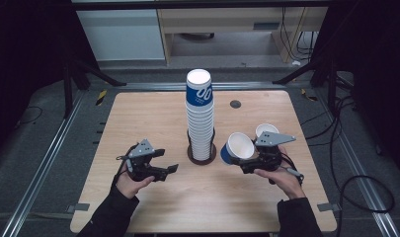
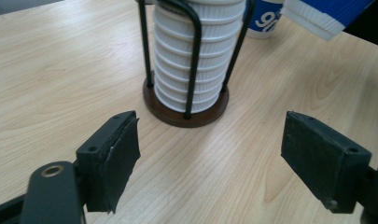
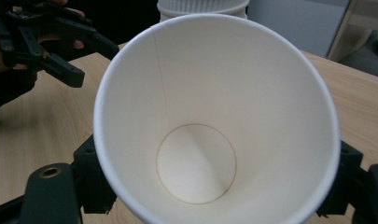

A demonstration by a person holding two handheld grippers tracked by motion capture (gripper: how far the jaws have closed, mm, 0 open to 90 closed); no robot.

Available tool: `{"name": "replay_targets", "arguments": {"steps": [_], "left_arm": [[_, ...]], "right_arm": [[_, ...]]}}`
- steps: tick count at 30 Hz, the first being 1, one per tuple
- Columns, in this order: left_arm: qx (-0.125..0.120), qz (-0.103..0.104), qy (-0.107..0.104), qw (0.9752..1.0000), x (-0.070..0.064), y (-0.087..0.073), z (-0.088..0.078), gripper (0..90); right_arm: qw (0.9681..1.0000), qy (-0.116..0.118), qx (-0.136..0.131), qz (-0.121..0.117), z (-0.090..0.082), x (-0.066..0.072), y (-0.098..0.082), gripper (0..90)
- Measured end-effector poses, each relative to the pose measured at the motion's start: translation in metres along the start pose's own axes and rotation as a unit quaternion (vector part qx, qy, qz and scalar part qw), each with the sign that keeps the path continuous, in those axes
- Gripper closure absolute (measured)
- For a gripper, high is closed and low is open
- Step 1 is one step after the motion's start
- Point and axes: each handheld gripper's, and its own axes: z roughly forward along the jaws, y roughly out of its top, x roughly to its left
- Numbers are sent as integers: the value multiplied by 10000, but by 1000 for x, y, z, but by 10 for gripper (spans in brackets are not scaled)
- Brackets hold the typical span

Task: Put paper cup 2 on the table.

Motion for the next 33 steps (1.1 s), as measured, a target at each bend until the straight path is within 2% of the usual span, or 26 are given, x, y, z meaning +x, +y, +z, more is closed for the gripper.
{"name": "replay_targets", "arguments": {"steps": [2,3,9,13,19,24,30,33], "left_arm": [[17,-7,51,10000,1,-1,0,189],[41,-20,99,9999,3,-1,0,187],[84,-141,278,9995,12,-4,-3,184],[65,-229,315,9992,18,-6,-4,180],[20,-247,370,9990,20,-7,-6,180],[70,-270,404,9988,22,-8,-6,180],[116,-242,425,9987,22,-10,-5,181],[126,-234,441,9987,22,-10,-5,181]], "right_arm": [[10000,-20,8,17,-1,-1,-1,207],[9998,-168,77,10,-3,-2,-3,206],[9984,-491,258,126,-9,-8,-8,206],[9964,-708,435,185,-11,-11,-13,207],[9909,-1146,636,308,-18,-17,-18,207],[9880,-1275,789,361,-20,-20,-23,206],[9827,-1448,1103,346,-16,-22,-34,205],[9808,-1455,1243,385,-12,-25,-40,205]]}}
